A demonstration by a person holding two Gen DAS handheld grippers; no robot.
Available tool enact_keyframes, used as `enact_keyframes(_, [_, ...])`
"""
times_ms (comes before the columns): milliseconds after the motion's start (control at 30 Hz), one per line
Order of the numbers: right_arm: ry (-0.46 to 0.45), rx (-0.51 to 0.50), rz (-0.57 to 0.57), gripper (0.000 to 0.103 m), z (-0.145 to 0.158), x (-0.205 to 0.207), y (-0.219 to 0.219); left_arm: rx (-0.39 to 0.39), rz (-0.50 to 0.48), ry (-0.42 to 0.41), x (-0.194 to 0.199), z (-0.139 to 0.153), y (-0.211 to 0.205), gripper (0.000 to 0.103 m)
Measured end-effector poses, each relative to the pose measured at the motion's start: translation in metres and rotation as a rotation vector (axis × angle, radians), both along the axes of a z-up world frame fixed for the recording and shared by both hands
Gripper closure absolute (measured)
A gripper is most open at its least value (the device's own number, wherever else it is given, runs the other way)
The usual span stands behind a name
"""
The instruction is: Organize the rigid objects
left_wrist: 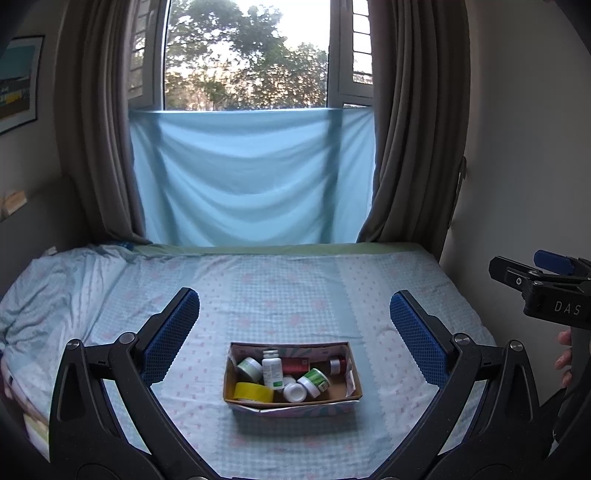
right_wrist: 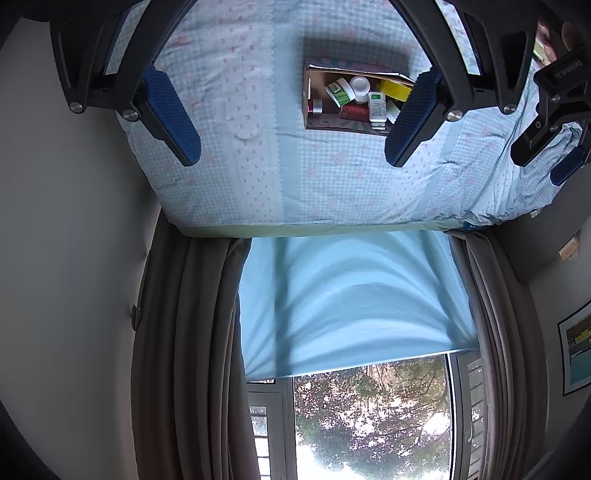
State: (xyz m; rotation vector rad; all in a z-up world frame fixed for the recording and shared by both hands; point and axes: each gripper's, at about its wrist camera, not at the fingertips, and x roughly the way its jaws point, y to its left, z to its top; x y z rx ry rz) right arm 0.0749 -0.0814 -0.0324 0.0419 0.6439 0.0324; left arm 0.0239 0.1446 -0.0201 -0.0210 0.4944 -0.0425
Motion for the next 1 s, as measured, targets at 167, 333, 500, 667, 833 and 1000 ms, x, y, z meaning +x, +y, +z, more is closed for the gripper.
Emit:
enact_keyframes(167, [-0.005, 0.002, 0.000, 0.004, 0.001, -0.002, 0.000, -0.008, 0.001, 0.000, -0.003, 0.000, 0.003, 0.000])
enact_keyframes(333, [-0.008, 0.003, -0.001, 0.004, 0.002, -0.004, 0.000, 0.001, 0.012, -0.007, -0.005, 0.001, 0.004, 0.000])
enact_keyframes(500, [-0.009, 0.003, -0.001, 0.004, 0.003, -0.004, 0.000, 0.032, 0.029, -0.015, -0.006, 0.002, 0.003, 0.000])
enact_keyframes(667, [-0.010, 0.005, 0.000, 0.004, 0.003, -0.005, 0.000, 0.072, 0.021, -0.051, -0.012, 0.005, -0.006, 0.000])
enact_keyframes(833, [-0.010, 0.006, -0.002, 0.004, 0.004, -0.005, 0.000, 0.051, 0.026, -0.079, -0.017, 0.007, -0.005, 0.000])
enact_keyframes(1000, [-0.007, 0.007, -0.006, 0.004, 0.003, -0.006, 0.001, 0.028, 0.015, -0.091, -0.020, 0.004, 0.001, 0.000])
